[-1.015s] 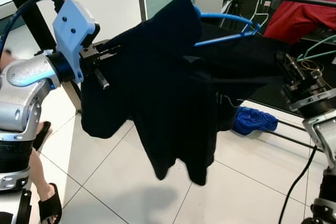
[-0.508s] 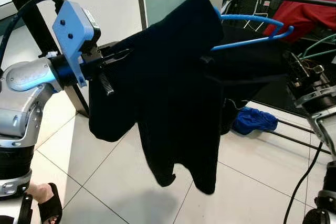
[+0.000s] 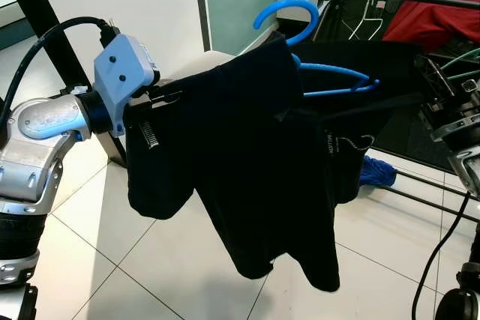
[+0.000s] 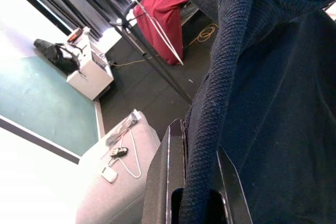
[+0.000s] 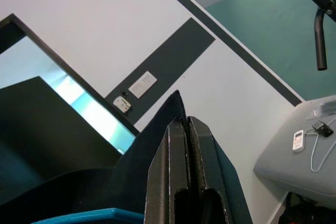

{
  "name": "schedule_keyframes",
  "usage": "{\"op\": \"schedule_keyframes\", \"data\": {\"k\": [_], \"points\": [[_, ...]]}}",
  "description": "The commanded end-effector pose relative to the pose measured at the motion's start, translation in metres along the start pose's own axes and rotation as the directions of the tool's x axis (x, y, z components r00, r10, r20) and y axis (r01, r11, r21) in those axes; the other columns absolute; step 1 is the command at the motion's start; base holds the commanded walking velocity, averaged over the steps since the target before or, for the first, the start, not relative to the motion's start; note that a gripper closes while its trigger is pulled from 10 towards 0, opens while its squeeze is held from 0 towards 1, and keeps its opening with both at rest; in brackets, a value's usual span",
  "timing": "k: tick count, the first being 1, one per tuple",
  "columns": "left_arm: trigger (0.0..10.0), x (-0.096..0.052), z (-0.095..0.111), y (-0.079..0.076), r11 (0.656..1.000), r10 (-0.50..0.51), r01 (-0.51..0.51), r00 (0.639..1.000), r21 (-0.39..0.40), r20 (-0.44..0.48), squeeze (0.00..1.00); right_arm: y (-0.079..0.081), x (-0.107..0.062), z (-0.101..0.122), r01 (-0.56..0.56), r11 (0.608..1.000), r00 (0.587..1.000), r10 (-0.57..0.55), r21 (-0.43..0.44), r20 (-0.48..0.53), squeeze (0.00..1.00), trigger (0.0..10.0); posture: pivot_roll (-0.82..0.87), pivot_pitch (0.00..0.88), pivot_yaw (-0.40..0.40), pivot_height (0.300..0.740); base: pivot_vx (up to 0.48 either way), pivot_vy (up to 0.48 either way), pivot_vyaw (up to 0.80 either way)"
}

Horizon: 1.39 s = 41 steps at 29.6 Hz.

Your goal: Hang hanger

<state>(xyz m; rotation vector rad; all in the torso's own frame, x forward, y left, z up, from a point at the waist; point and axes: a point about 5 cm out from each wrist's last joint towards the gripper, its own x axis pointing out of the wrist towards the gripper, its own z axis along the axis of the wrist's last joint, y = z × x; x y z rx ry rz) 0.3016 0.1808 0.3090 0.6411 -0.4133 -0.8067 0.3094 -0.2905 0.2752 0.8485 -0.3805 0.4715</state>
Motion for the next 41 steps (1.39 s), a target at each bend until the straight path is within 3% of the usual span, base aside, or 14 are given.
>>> {"op": "schedule_keyframes", "data": {"k": [1,8,14,18,24,30,31,36,37,40,41], "points": [[10.0,-0.008,-0.006,0.004,1.0,0.007,-0.006,0.998,0.021,-0.057,0.0,0.008,0.003,0.01,-0.035,0.999,0.999,0.035,-0.03,0.02,0.0,0.0,-0.1,0.081,0.045,0.74,0.0,0.0,0.0],[10.0,-0.008,-0.01,0.0,0.999,-0.029,0.031,0.996,0.025,-0.083,0.0,0.012,0.006,0.01,-0.053,0.997,0.999,0.053,-0.052,0.011,0.0,0.0,-0.1,0.081,0.045,0.74,0.0,0.0,0.0],[10.0,-0.009,-0.004,-0.004,0.998,-0.051,0.05,0.998,-0.044,-0.024,0.0,0.011,0.009,0.006,-0.048,0.99,0.998,0.043,-0.13,-0.043,0.0,0.0,-0.1,0.081,0.038,0.74,0.0,0.0,0.0],[10.0,-0.012,0.0,-0.011,0.988,-0.121,0.121,0.993,-0.096,0.0,0.0,0.01,0.009,0.001,-0.04,0.987,0.998,0.031,-0.153,-0.061,0.0,0.0,-0.1,0.081,0.038,0.74,0.0,0.0,0.0],[10.0,-0.014,-0.004,-0.019,0.976,-0.186,0.181,0.982,-0.119,-0.032,0.0,0.012,0.011,0.002,-0.047,0.986,0.998,0.04,-0.158,-0.05,0.0,0.0,-0.1,0.08,0.039,0.74,0.0,0.0,0.0],[10.0,-0.013,-0.01,-0.021,0.978,-0.183,0.174,0.981,-0.112,-0.072,0.0,0.018,0.013,0.004,-0.08,0.984,0.996,0.073,-0.161,-0.048,0.0,0.0,-0.1,0.077,0.04,0.74,0.0,0.0,0.0],[10.0,-0.011,-0.016,-0.02,0.984,-0.159,0.149,0.981,-0.093,-0.111,0.0,0.027,0.013,0.002,-0.138,0.979,0.99,0.129,-0.153,-0.064,0.0,0.0,-0.1,0.075,0.042,0.74,0.0,0.0,0.0],[10.0,-0.01,-0.021,-0.02,0.987,-0.143,0.131,0.98,-0.091,-0.14,0.0,0.036,0.014,0.0,-0.187,0.971,0.981,0.176,-0.15,-0.081,0.0,0.0,-0.1,0.074,0.043,0.74,0.0,0.0,0.0],[10.0,-0.008,-0.025,-0.02,0.988,-0.128,0.111,0.978,-0.104,-0.167,0.0,0.047,0.017,-0.006,-0.234,0.96,0.97,0.219,-0.153,-0.105,0.0,0.0,-0.1,0.072,0.045,0.74,0.0,0.0,0.0],[10.0,-0.004,-0.029,-0.023,0.989,-0.111,0.091,0.977,-0.116,-0.182,0.0,0.056,0.022,-0.014,-0.269,0.951,0.96,0.25,-0.152,-0.129,0.0,0.0,-0.1,0.072,0.045,0.74,0.0,0.0,0.0],[10.0,0.001,-0.031,-0.026,0.988,-0.098,0.074,0.979,-0.135,-0.178,0.0,0.066,0.027,-0.027,-0.313,0.938,0.942,0.287,-0.148,-0.173,0.0,0.0,-0.1,0.069,0.05,0.74,0.0,0.0,0.0]]}}
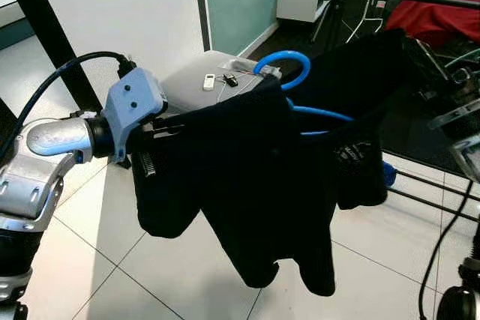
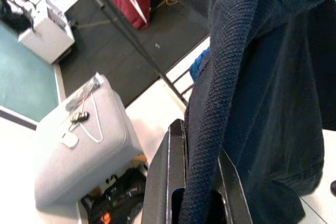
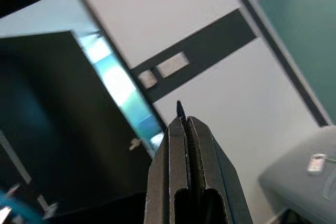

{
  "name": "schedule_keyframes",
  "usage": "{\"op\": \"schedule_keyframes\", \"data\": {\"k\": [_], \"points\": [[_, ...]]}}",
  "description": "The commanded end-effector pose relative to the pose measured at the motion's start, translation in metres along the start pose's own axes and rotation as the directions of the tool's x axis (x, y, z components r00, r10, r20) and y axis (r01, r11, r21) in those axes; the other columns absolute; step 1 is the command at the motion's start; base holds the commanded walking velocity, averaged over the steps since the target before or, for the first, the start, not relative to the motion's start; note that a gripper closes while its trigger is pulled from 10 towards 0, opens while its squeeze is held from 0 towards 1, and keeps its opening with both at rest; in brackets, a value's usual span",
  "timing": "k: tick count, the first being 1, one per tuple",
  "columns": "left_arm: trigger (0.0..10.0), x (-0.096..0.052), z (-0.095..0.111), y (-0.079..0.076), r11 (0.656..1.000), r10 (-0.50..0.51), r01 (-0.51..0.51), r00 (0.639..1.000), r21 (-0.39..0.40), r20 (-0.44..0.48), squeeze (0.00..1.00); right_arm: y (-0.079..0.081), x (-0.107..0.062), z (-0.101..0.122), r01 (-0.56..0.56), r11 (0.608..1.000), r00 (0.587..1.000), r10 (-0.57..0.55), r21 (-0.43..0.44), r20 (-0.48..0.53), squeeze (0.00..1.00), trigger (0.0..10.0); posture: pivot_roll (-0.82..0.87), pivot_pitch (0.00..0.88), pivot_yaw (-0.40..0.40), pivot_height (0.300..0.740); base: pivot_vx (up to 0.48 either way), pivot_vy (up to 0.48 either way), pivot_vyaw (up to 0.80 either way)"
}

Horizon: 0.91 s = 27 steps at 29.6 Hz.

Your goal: Hang hanger

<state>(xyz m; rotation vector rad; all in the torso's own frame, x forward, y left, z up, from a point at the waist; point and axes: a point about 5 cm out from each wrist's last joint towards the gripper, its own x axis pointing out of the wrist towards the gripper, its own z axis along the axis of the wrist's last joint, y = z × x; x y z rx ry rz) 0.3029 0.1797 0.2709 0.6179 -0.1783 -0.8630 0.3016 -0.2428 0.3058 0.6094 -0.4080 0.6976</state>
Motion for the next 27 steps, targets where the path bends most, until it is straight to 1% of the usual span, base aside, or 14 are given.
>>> {"op": "schedule_keyframes", "data": {"k": [1,3,6,9,11,14,15,17,20,22,23,24,25,27], "points": [[10.0,0.007,-0.002,0.0,0.999,0.038,-0.038,0.999,-0.022,-0.01,0.0,0.023,0.016,-0.015,-0.105,0.994,0.992,0.105,-0.004,-0.066,0.0,0.0,-0.1,0.066,0.051,0.74,0.0,0.0,0.0],[10.0,0.011,-0.002,0.0,0.997,0.072,-0.072,0.997,-0.041,0.001,0.0,0.036,0.023,-0.033,-0.159,0.987,0.979,0.158,0.005,-0.129,0.0,0.0,-0.1,0.066,0.051,0.74,0.0,0.0,0.0],[10.0,0.015,0.001,0.0,0.994,0.091,-0.089,0.995,-0.061,0.041,0.0,0.061,0.024,-0.073,-0.276,0.955,0.923,0.296,0.112,-0.245,0.0,0.0,-0.11,0.062,0.051,0.74,0.0,0.0,0.0],[10.0,0.016,0.002,-0.001,0.995,0.086,-0.082,0.995,-0.064,0.053,0.0,0.065,0.022,-0.083,-0.293,0.944,0.906,0.324,0.149,-0.271,0.0,0.0,-0.11,0.062,0.051,0.74,0.0,0.0,0.0],[10.0,0.011,0.004,-0.001,0.997,0.059,-0.057,0.996,-0.043,0.063,0.0,0.068,0.015,-0.099,-0.301,0.939,0.876,0.341,0.165,-0.342,0.0,0.0,-0.1,0.069,0.043,0.74,0.0,0.0,0.0],[10.0,0.0,0.004,0.005,0.999,0.049,-0.048,0.998,-0.025,0.049,0.0,0.068,0.009,-0.103,-0.306,0.935,0.856,0.352,0.177,-0.378,0.0,0.0,-0.1,0.072,0.043,0.74,0.0,0.0,0.0],[10.0,0.0,0.004,0.005,0.999,0.049,-0.048,0.998,-0.025,0.049,0.0,0.068,0.009,-0.103,-0.306,0.935,0.856,0.352,0.177,-0.378,0.0,0.0,-0.1,0.072,0.043,0.74,0.0,0.0,0.0],[10.0,-0.006,0.003,0.008,0.998,0.057,-0.056,0.998,-0.025,0.041,0.0,0.064,0.008,-0.098,-0.301,0.944,0.857,0.331,0.138,-0.396,0.0,0.0,-0.1,0.072,0.043,0.74,0.0,0.0,0.0],[10.0,-0.007,0.004,0.008,0.999,0.048,-0.047,0.998,-0.028,0.045,0.0,0.06,0.007,-0.095,-0.29,0.951,0.86,0.307,0.103,-0.407,0.0,0.0,-0.1,0.072,0.043,0.74,0.0,0.0,0.0],[10.0,-0.004,0.004,0.005,0.998,0.048,-0.046,0.997,-0.037,0.057,0.0,0.062,0.004,-0.1,-0.32,0.945,0.828,0.315,0.071,-0.464,0.0,0.0,-0.11,0.075,0.044,0.74,0.0,0.0,0.0],[10.0,-0.004,0.004,0.005,0.998,0.048,-0.046,0.997,-0.037,0.057,0.0,0.062,0.004,-0.1,-0.32,0.945,0.828,0.315,0.071,-0.464,0.0,0.0,-0.11,0.075,0.044,0.74,0.0,0.0,0.0],[10.0,-0.001,0.005,0.004,0.998,0.055,-0.051,0.996,-0.046,0.068,0.0,0.066,0.0,-0.107,-0.347,0.936,0.799,0.323,0.049,-0.507,0.0,0.7,-0.11,0.075,0.045,0.74,0.0,0.0,0.0],[10.0,0.002,0.005,0.003,0.997,0.061,-0.057,0.995,-0.056,0.079,0.0,0.068,-0.002,-0.112,-0.364,0.931,0.779,0.325,0.036,-0.536,0.0,10.0,-0.11,0.076,0.044,0.74,0.0,0.0,0.0],[10.0,0.004,0.006,0.003,0.996,0.07,-0.064,0.994,-0.063,0.088,0.0,0.07,-0.004,-0.115,-0.378,0.926,0.768,0.327,0.023,-0.55,0.0,10.0,-0.11,0.077,0.046,0.74,0.0,0.0,0.0]]}}
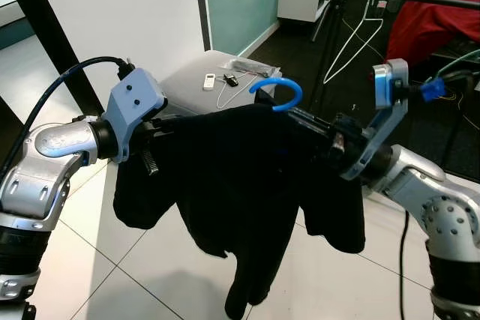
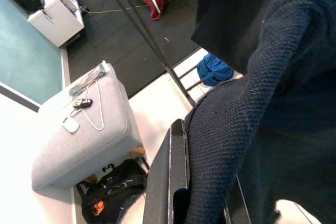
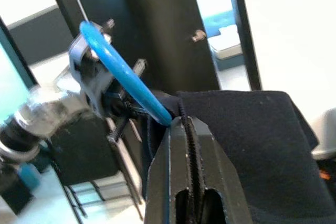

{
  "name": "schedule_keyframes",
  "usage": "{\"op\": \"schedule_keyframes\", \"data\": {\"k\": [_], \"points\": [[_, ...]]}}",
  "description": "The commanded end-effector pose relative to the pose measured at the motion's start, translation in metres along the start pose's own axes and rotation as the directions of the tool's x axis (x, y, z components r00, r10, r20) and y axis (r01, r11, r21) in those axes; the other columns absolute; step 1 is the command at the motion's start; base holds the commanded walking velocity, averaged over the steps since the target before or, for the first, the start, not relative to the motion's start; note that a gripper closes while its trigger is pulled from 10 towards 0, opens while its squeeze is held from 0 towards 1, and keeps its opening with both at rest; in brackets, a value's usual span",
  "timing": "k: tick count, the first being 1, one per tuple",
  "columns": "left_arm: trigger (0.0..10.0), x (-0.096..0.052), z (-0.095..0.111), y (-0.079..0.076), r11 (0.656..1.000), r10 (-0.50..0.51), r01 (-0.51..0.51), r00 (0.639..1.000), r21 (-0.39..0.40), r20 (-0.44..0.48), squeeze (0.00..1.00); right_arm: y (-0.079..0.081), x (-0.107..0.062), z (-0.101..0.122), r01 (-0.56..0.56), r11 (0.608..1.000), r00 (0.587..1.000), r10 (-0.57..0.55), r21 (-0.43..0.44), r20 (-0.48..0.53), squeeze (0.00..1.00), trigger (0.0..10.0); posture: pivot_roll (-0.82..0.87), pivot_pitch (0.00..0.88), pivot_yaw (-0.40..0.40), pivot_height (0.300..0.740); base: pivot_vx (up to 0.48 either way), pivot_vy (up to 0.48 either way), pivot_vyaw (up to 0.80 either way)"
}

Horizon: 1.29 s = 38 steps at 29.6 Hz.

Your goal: Hang hanger

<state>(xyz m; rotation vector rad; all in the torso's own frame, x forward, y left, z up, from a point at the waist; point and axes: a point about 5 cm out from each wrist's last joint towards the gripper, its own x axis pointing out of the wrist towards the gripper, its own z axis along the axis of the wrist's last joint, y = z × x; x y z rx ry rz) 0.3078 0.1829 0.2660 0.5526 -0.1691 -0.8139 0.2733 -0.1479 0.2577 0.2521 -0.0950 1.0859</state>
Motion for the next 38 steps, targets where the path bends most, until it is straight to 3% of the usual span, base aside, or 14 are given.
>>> {"op": "schedule_keyframes", "data": {"k": [1,2,4,5,6,10,16,23,30,32,33,34,35,38], "points": [[10.0,0.005,0.014,-0.001,1.0,0.022,-0.02,0.994,-0.017,0.103,0.0,0.012,0.011,-0.02,-0.072,0.997,0.993,0.072,0.009,-0.098,0.44,10.0,-0.11,0.077,0.046,0.74,0.0,0.0,0.0],[10.0,0.007,0.015,-0.001,0.999,0.035,-0.032,0.993,-0.032,0.115,0.0,0.01,0.01,-0.02,-0.066,0.998,0.993,0.065,-0.002,-0.098,0.65,10.0,-0.11,0.076,0.047,0.74,0.0,0.0,0.0],[10.0,0.008,0.015,-0.001,0.998,0.043,-0.039,0.991,-0.042,0.123,0.0,0.01,0.009,-0.02,-0.062,0.998,0.993,0.061,-0.009,-0.098,0.65,10.0,-0.11,0.076,0.047,0.74,0.0,0.0,0.0],[10.0,0.01,0.016,-0.001,0.996,0.069,-0.06,0.988,-0.067,0.139,0.0,0.008,0.009,-0.019,-0.057,0.998,0.993,0.054,-0.028,-0.103,1.0,10.0,-0.11,0.076,0.049,0.74,0.0,0.0,0.0],[10.0,0.01,0.016,-0.001,0.996,0.069,-0.06,0.988,-0.067,0.139,0.0,0.008,0.009,-0.019,-0.057,0.998,0.993,0.054,-0.028,-0.103,1.0,10.0,-0.11,0.076,0.049,0.74,0.0,0.0,0.0],[10.0,0.022,0.018,-0.007,0.973,0.163,-0.122,0.964,-0.196,0.21,0.0,-0.002,0.005,-0.009,-0.02,0.992,0.994,0.006,-0.126,-0.112,1.0,10.0,-0.11,0.077,0.046,0.74,0.0,0.0,0.0],[10.0,0.03,0.017,-0.015,0.946,0.212,-0.136,0.946,-0.295,0.245,0.0,-0.014,-0.005,0.005,0.018,0.976,0.991,-0.046,-0.217,-0.125,1.0,10.0,-0.12,0.076,0.041,0.74,0.0,0.0,0.0],[10.0,0.037,0.018,-0.021,0.916,0.261,-0.151,0.928,-0.37,0.267,0.0,-0.024,-0.015,0.024,0.057,0.95,0.988,-0.097,-0.307,-0.117,1.0,10.0,-0.13,0.077,0.038,0.74,0.0,0.0,0.0],[10.0,0.041,0.016,-0.025,0.902,0.287,-0.167,0.921,-0.398,0.264,0.0,-0.025,-0.024,0.041,0.054,0.94,0.993,-0.088,-0.336,-0.085,1.0,10.0,-0.14,0.076,0.036,0.74,0.0,0.0,0.0],[10.0,0.043,0.015,-0.025,0.895,0.306,-0.183,0.916,-0.406,0.261,0.0,-0.022,-0.039,0.063,0.048,0.945,0.998,-0.055,-0.323,-0.013,1.0,10.0,-0.14,0.075,0.033,0.74,0.0,0.0,0.0],[10.0,0.043,0.015,-0.025,0.895,0.306,-0.183,0.916,-0.406,0.261,0.0,-0.022,-0.039,0.063,0.048,0.945,0.998,-0.055,-0.323,-0.013,1.0,10.0,-0.14,0.075,0.033,0.74,0.0,0.0,0.0],[10.0,0.043,0.014,-0.025,0.894,0.311,-0.189,0.914,-0.407,0.258,0.0,-0.02,-0.047,0.08,0.048,0.948,0.998,-0.032,-0.315,0.056,0.99,10.0,-0.14,0.074,0.032,0.74,0.0,0.0,0.0],[10.0,0.043,0.014,-0.025,0.894,0.311,-0.189,0.914,-0.407,0.258,0.0,-0.02,-0.047,0.08,0.048,0.948,0.998,-0.032,-0.315,0.056,0.99,10.0,-0.14,0.074,0.032,0.74,0.0,0.0,0.0],[10.0,0.044,0.012,-0.027,0.893,0.315,-0.196,0.915,-0.404,0.252,0.0,-0.01,-0.062,0.114,0.013,0.955,0.975,0.054,-0.296,0.216,0.96,10.0,-0.15,0.075,0.034,0.74,0.0,0.0,0.0]]}}
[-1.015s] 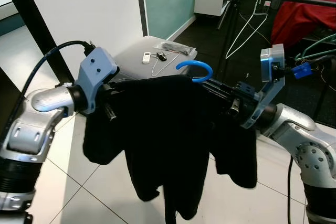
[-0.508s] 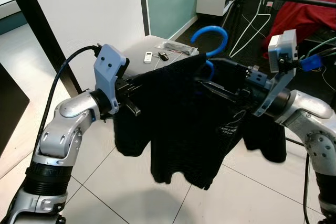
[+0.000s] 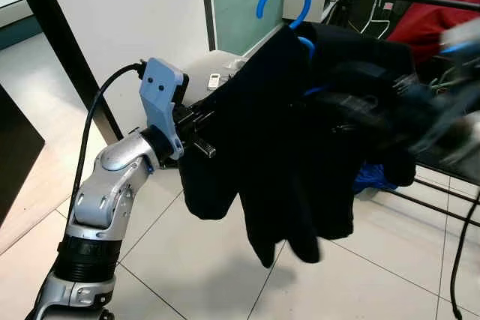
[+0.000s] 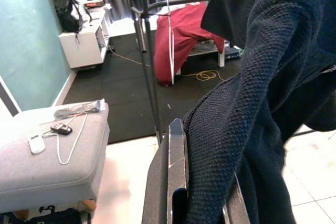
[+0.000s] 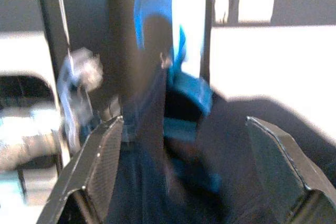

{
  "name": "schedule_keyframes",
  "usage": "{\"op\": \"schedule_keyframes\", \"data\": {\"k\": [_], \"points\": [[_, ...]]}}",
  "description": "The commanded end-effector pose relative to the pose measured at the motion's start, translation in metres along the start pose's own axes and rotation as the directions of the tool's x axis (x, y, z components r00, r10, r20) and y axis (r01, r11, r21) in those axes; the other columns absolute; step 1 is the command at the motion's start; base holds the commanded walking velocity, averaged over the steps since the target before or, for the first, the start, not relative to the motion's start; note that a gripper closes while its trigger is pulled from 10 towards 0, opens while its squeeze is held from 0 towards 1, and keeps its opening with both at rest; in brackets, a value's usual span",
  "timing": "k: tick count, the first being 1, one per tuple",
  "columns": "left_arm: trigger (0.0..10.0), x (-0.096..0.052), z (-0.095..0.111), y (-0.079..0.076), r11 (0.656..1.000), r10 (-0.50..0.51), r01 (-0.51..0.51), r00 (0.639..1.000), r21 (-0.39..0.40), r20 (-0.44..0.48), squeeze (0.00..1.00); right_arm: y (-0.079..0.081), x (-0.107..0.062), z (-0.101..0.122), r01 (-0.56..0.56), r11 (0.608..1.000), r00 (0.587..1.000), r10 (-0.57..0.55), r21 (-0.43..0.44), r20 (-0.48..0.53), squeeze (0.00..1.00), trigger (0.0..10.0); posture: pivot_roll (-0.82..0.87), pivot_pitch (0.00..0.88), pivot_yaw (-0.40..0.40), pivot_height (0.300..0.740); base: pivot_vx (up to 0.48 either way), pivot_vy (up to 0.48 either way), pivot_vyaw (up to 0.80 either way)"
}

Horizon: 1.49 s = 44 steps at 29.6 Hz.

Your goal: Hang hanger

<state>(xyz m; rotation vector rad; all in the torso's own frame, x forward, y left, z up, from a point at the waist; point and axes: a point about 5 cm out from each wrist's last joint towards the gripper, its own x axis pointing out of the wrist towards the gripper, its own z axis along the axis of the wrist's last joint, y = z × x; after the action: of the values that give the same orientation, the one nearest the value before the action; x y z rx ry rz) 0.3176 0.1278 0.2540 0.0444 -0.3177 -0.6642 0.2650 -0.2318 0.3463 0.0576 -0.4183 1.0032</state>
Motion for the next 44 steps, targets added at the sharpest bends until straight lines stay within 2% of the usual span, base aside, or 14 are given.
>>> {"op": "schedule_keyframes", "data": {"k": [1,7,8,10,11,12,19,28,30,31,33,36,39,44], "points": [[10.0,-0.001,0.005,0.003,1.0,0.02,-0.021,0.999,0.008,0.045,0.0,0.003,-0.002,0.01,-0.038,0.999,0.998,0.037,0.024,0.056,0.96,10.0,-0.15,0.075,0.034,0.74,0.0,0.0,0.0],[10.0,0.001,0.002,-0.001,1.0,0.001,-0.003,0.999,0.025,0.044,0.0,0.008,-0.013,0.037,-0.121,0.992,0.972,0.11,0.039,0.206,0.88,10.0,-0.16,0.067,0.035,0.74,0.0,0.0,0.0],[10.0,0.0,0.002,-0.002,0.999,-0.029,0.027,0.998,0.038,0.053,0.0,0.004,-0.02,0.037,-0.083,0.996,0.991,0.085,-0.023,0.1,0.54,10.0,-0.16,0.064,0.036,0.74,0.0,0.0,0.0],[10.0,-0.001,0.002,-0.003,0.998,-0.042,0.039,0.998,0.044,0.056,0.0,0.002,-0.023,0.036,-0.069,0.996,0.996,0.071,-0.049,0.047,0.54,10.0,-0.16,0.064,0.036,0.74,0.0,0.0,0.0],[10.0,-0.006,0.002,-0.004,0.993,-0.101,0.097,0.994,0.072,0.043,0.0,-0.005,-0.034,0.032,-0.033,0.994,0.994,0.023,-0.1,-0.103,0.04,10.0,-0.16,0.063,0.035,0.74,0.0,0.0,0.0],[10.0,-0.011,0.001,-0.007,0.982,-0.164,0.162,0.986,0.093,0.02,0.0,-0.011,-0.042,0.031,-0.007,0.992,0.984,-0.015,-0.124,-0.176,0.0,10.0,-0.16,0.062,0.033,0.74,0.0,0.0,0.0],[10.0,-0.022,0.004,-0.004,0.96,-0.257,0.257,0.966,0.109,-0.011,0.0,-0.021,-0.062,0.038,0.029,0.986,0.944,-0.08,-0.163,-0.32,0.0,10.0,-0.17,0.064,0.03,0.74,0.0,0.0,0.0],[10.0,-0.021,0.001,-0.017,0.934,-0.342,0.342,0.94,0.102,-0.024,0.0,-0.012,-0.06,0.031,-0.092,0.992,0.891,0.042,-0.089,-0.452,0.0,10.0,-0.18,0.07,0.027,0.74,0.0,0.0,0.0],[10.0,-0.021,-0.001,-0.021,0.929,-0.355,0.356,0.934,0.098,-0.024,0.0,-0.001,-0.064,0.012,-0.189,0.982,0.8,0.167,0.023,-0.577,0.0,10.0,-0.18,0.075,0.021,0.74,0.0,0.0,0.0],[10.0,-0.021,-0.001,-0.021,0.929,-0.355,0.356,0.934,0.098,-0.024,0.0,-0.001,-0.064,0.012,-0.189,0.982,0.8,0.167,0.023,-0.577,0.0,10.0,-0.18,0.075,0.021,0.74,0.0,0.0,0.0],[10.0,-0.022,-0.001,-0.022,0.927,-0.362,0.363,0.932,0.096,-0.024,0.0,0.005,-0.069,0.001,-0.242,0.965,0.71,0.25,0.106,-0.658,0.0,10.0,-0.18,0.077,0.019,0.74,0.0,0.0,0.0],[10.0,-0.023,0.0,-0.021,0.925,-0.366,0.367,0.93,0.096,-0.024,0.0,0.004,-0.075,-0.006,-0.251,0.959,0.63,0.262,0.128,-0.731,0.0,10.0,-0.18,0.079,0.017,0.74,0.0,0.0,0.0],[10.0,-0.024,0.001,-0.022,0.922,-0.374,0.375,0.927,0.095,-0.021,0.0,-0.001,-0.077,-0.011,-0.245,0.962,0.591,0.244,0.117,-0.769,0.0,10.0,-0.18,0.079,0.017,0.74,0.0,0.0,0.0],[10.0,-0.022,0.002,-0.025,0.917,-0.389,0.388,0.921,0.093,-0.013,0.0,-0.004,-0.075,-0.014,-0.24,0.965,0.589,0.232,0.107,-0.774,0.0,10.0,-0.18,0.08,0.017,0.74,0.0,0.0,0.0]]}}
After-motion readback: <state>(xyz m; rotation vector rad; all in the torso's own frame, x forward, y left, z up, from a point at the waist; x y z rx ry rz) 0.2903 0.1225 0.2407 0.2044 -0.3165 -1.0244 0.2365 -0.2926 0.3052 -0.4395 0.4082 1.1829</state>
